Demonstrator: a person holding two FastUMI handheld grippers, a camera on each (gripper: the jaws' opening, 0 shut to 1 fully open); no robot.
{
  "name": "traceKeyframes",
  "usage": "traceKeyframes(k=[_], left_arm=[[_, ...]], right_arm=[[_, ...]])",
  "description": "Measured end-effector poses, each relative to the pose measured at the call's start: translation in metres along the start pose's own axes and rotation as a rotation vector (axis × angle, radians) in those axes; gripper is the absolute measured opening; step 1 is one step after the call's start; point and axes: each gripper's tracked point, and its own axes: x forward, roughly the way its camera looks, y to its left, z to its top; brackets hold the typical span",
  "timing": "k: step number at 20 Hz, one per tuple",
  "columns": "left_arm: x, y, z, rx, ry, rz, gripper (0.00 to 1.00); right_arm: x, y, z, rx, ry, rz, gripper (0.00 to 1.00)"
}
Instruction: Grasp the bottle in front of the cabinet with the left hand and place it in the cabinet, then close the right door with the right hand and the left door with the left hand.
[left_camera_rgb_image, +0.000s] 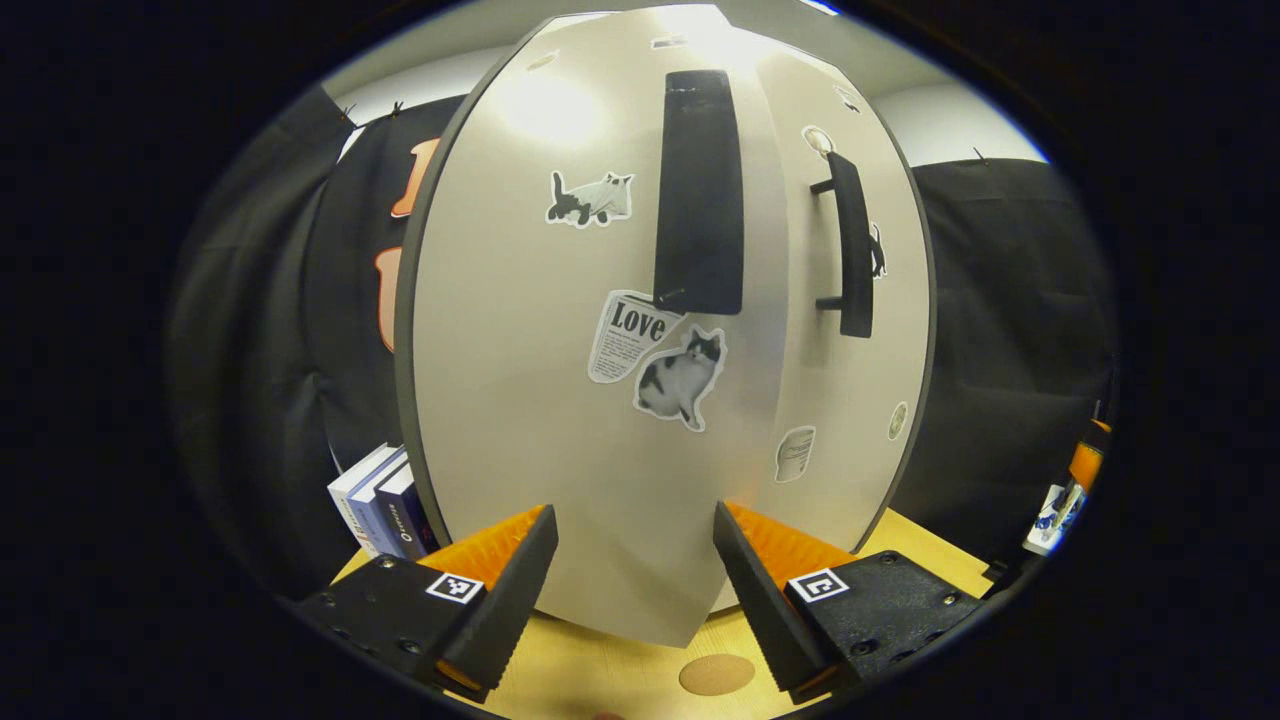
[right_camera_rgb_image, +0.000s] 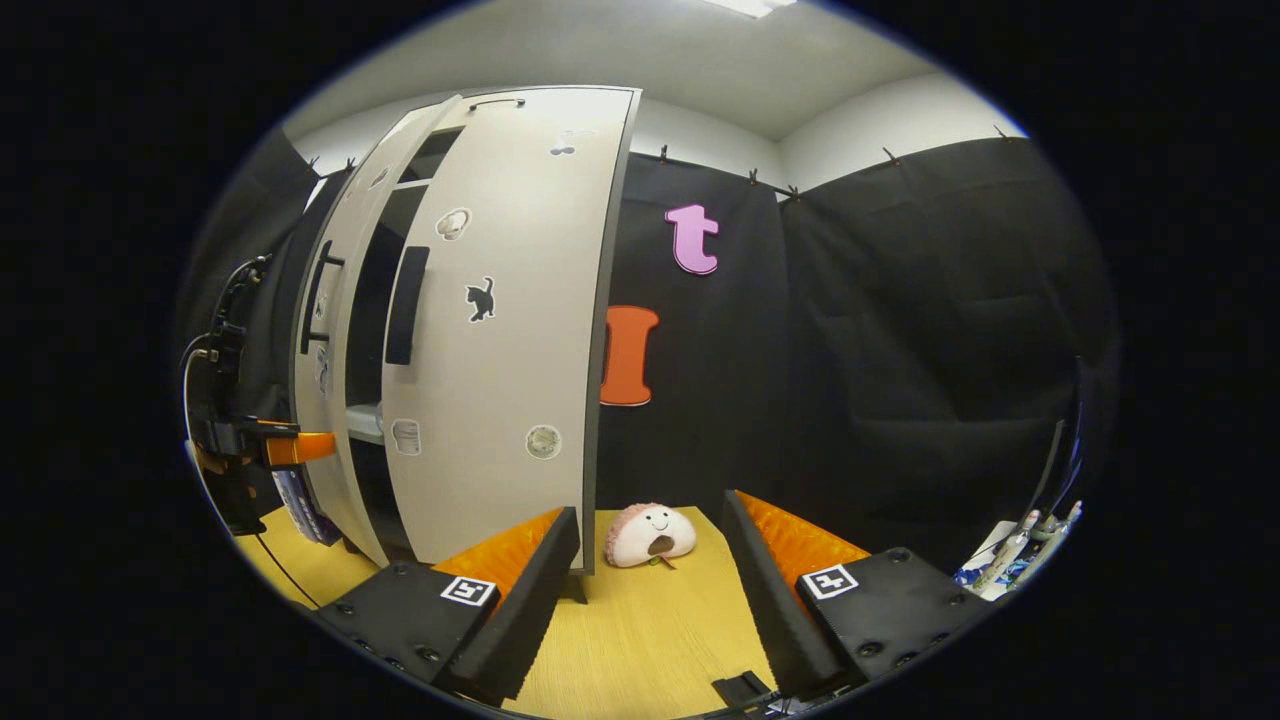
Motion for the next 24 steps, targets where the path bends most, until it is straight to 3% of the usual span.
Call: traceKeyframes(k=[1, 2, 4, 5, 6, 7, 18, 24], left_arm=[[0.004, -0.001, -0.001, 0.004, 0.001, 0.001, 0.96], [0.009, -0.003, -0.003, 0.009, 0.005, 0.001, 0.96], [0.019, -0.006, -0.007, 0.019, 0.012, 0.004, 0.96], [0.026, -0.008, -0.01, 0.023, 0.017, 0.006, 0.96], [0.029, -0.008, -0.011, 0.027, 0.02, 0.008, 0.96], [0.032, -0.009, -0.011, 0.03, 0.021, 0.009, 0.96], [0.069, -0.021, -0.009, 0.066, 0.028, 0.066, 0.96], [0.031, -0.032, 0.002, 0.012, 0.063, 0.02, 0.96]], right_arm=[[-0.001, -0.004, -0.002, 0.003, 0.004, -0.006, 0.89], [-0.001, -0.007, -0.003, 0.006, 0.008, -0.01, 0.95], [0.0, -0.014, -0.007, 0.013, 0.019, -0.018, 0.95], [0.002, -0.017, -0.009, 0.018, 0.026, -0.022, 0.89], [0.003, -0.019, -0.011, 0.024, 0.035, -0.023, 0.89], [0.005, -0.02, -0.013, 0.029, 0.042, -0.024, 0.95], [0.016, -0.01, -0.02, 0.021, 0.069, 0.036, 0.96], [0.01, -0.013, -0.014, 0.025, 0.086, 0.038, 0.96]])
